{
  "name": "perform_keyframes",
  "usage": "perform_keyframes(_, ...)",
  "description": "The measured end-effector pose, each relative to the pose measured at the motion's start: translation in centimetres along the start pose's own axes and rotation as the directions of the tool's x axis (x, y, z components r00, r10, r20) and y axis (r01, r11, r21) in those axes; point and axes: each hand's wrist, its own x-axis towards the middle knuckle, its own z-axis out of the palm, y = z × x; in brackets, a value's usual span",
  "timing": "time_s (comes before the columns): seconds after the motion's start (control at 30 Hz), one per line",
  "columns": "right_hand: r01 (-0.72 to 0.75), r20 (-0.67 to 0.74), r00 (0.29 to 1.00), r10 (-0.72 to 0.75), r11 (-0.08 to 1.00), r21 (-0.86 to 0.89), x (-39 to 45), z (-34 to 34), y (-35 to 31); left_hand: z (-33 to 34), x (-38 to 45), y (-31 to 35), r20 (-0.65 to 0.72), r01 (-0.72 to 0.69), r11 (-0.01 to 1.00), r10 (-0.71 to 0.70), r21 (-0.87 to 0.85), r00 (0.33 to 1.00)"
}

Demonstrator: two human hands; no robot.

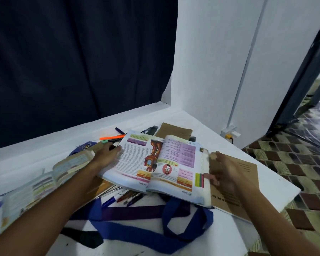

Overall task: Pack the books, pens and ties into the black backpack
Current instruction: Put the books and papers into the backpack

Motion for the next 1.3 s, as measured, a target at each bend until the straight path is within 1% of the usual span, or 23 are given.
perform_keyframes(0.07, -0.017, -0.021, 1.000, 0.017, 1.000, -0.002, 0.1, 0.4, -0.2, -0.4, 0.3, 0.0, 0.013, 0.013, 0.997, -0.012, -0.081, 1.000)
perform_keyframes(0.17, -0.046, -0.100, 0.994, 0.040, 0.997, -0.062, 0.7, 0.6, -0.1, -0.7, 0.1, 0.4, 0.009, 0.024, 0.986, -0.022, -0.167, 1.000)
perform_keyframes(0.23, -0.050, -0.094, 0.995, 0.045, 0.997, -0.056, 1.1, 0.7, 0.1, -0.6, -0.1, 0.4, 0.020, 0.012, 0.979, -0.008, -0.203, 1.000)
perform_keyframes(0.27, -0.058, -0.065, 0.996, 0.056, 0.998, -0.031, 1.0, 0.9, 0.2, -0.7, -0.3, 0.5, 0.025, 0.002, 0.975, 0.003, -0.220, 1.000)
perform_keyframes(0.33, -0.065, 0.016, 0.998, 0.064, 0.996, 0.067, 0.3, 1.5, 0.0, -0.8, -0.4, 0.2, 0.044, 0.002, 0.957, 0.012, -0.292, 0.999)
perform_keyframes(0.4, -0.033, 0.075, 0.997, 0.018, 0.977, 0.212, -0.5, 2.3, -0.1, -1.0, -0.6, 0.2, 0.078, 0.033, 0.919, -0.003, -0.393, 0.997)
perform_keyframes(0.5, 0.048, 0.122, 0.986, -0.117, 0.885, 0.464, -0.3, 4.0, -0.1, -1.3, -1.4, 0.6, 0.179, 0.091, 0.854, 0.002, -0.512, 0.984)
perform_keyframes(0.57, 0.085, 0.193, 0.957, -0.218, 0.844, 0.530, 0.1, 5.9, 0.0, -1.7, -2.4, 1.1, 0.238, 0.123, 0.804, 0.023, -0.582, 0.971)
perform_keyframes(0.6, 0.108, 0.248, 0.931, -0.269, 0.849, 0.517, 0.1, 7.1, 0.2, -1.8, -2.6, 1.0, 0.246, 0.132, 0.789, 0.026, -0.600, 0.969)
perform_keyframes(0.67, 0.172, 0.397, 0.860, -0.321, 0.914, 0.368, 0.0, 9.8, 1.0, -2.2, -2.8, 0.8, 0.264, 0.141, 0.778, 0.033, -0.612, 0.964)
perform_keyframes(0.73, 0.239, 0.556, 0.793, -0.248, 0.967, 0.090, -0.1, 12.1, 2.4, -2.7, -2.6, 0.6, 0.322, 0.184, 0.761, 0.034, -0.623, 0.946)
perform_keyframes(0.77, 0.272, 0.596, 0.782, -0.181, 0.960, -0.066, -0.1, 13.0, 3.2, -2.9, -2.8, 0.8, 0.339, 0.195, 0.752, 0.040, -0.629, 0.940)
perform_keyframes(0.8, 0.312, 0.604, 0.786, -0.128, 0.926, -0.210, -0.1, 13.8, 3.9, -3.0, -2.7, 0.8, 0.345, 0.198, 0.750, 0.043, -0.631, 0.938)
perform_keyframes(0.83, 0.361, 0.590, 0.800, -0.110, 0.873, -0.327, -0.1, 14.5, 4.4, -3.3, -2.9, 0.9, 0.345, 0.187, 0.757, 0.055, -0.627, 0.937)
perform_keyframes(0.9, 0.478, 0.524, 0.831, -0.188, 0.722, -0.500, 0.6, 15.2, 5.1, -3.6, -3.6, 1.3, 0.347, 0.146, 0.828, 0.062, -0.541, 0.936)
perform_keyframes(0.93, 0.500, 0.471, 0.849, -0.239, 0.652, -0.570, 1.2, 15.3, 5.4, -3.6, -3.5, 1.1, 0.356, 0.121, 0.866, 0.069, -0.485, 0.932)
perform_keyframes(1.0, 0.472, 0.383, 0.881, -0.277, 0.553, -0.687, 2.1, 14.9, 5.8, -3.1, -3.5, 1.0, 0.368, 0.122, 0.900, 0.045, -0.417, 0.929)
perform_keyframes(1.03, 0.445, 0.354, 0.896, -0.270, 0.531, -0.721, 2.3, 14.7, 6.0, -2.9, -3.5, 1.1, 0.367, 0.142, 0.896, 0.025, -0.420, 0.930)
perform_keyframes(1.07, 0.423, 0.336, 0.906, -0.257, 0.533, -0.733, 2.5, 14.5, 6.2, -2.8, -3.6, 1.3, 0.384, 0.175, 0.883, 0.007, -0.437, 0.923)
perform_keyframes(1.13, 0.400, 0.313, 0.917, -0.249, 0.587, -0.704, 2.5, 14.1, 6.1, -2.7, -3.6, 1.7, 0.467, 0.251, 0.837, 0.007, -0.487, 0.884)
perform_keyframes(1.2, 0.364, 0.273, 0.930, -0.246, 0.713, -0.599, 2.4, 13.6, 5.4, -2.6, -3.9, 2.3, 0.499, 0.287, 0.792, 0.026, -0.539, 0.866)
perform_keyframes(1.27, 0.285, 0.237, 0.951, -0.200, 0.864, -0.414, 2.2, 12.9, 4.2, -2.5, -4.2, 2.8, 0.486, 0.292, 0.738, 0.054, -0.608, 0.873)
perform_keyframes(1.3, 0.238, 0.243, 0.956, -0.166, 0.922, -0.306, 2.0, 12.6, 3.6, -2.6, -4.5, 3.2, 0.471, 0.278, 0.710, 0.085, -0.647, 0.878)
